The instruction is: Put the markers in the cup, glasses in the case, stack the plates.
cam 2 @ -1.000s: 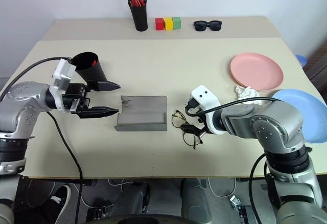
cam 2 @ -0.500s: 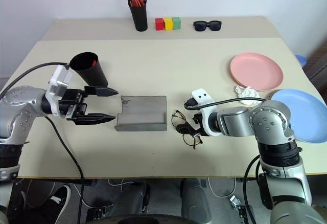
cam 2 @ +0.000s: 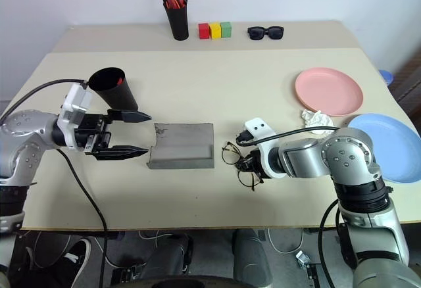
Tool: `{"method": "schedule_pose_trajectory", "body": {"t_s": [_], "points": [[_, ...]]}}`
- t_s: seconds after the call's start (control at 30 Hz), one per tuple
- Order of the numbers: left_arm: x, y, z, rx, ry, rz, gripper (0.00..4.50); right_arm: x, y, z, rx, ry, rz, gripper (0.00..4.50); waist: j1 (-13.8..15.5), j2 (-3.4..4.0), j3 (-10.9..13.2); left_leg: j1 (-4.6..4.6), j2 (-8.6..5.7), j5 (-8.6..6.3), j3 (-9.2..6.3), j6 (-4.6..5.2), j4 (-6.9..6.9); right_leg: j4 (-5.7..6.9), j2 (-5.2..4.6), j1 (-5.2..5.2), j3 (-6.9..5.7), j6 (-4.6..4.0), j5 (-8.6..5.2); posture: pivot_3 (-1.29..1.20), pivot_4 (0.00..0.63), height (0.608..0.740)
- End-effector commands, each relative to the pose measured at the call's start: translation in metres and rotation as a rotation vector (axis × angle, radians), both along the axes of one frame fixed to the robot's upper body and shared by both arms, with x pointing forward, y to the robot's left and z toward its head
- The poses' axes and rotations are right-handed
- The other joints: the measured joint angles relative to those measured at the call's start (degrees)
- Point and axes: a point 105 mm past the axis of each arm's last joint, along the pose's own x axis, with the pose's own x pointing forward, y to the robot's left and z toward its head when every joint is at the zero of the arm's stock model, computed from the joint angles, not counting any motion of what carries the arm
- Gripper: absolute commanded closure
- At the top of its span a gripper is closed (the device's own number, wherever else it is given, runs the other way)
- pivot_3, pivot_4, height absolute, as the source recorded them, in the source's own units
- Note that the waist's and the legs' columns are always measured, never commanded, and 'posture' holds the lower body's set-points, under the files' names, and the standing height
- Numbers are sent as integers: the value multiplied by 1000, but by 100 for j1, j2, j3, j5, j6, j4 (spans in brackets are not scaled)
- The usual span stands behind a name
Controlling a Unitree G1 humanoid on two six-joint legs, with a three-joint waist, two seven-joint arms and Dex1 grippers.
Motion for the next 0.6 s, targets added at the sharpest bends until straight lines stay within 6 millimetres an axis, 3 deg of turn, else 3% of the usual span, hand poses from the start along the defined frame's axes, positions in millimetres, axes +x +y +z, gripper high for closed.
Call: {"method": "schedule_pose_trajectory", "body": {"t_s": [0.03,0.1,0.37,0.6], "points": [[-1,2,7,18,-48,-1,0,0,3,8,4,-27,26,3699,-1,0,0,0,0,0,0,0,0,0,0,0,0,0,0,0,150,740],[-1,2,7,18,-48,1,0,1,2,10,12,-30,21,4453,-7,0,0,0,0,0,0,0,0,0,0,0,0,0,0,0,150,740],[1,2,6,17,-47,8,0,5,-4,17,9,-45,6,4453,2,0,0,5,0,0,0,0,0,-1,0,5,0,0,0,0,150,740],[3,11,15,-38,-20,43,0,29,-24,64,-11,-203,-42,4453,-2,3,2,1,0,0,0,0,-3,-2,1,1,-1,0,-1,0,150,740]]}}
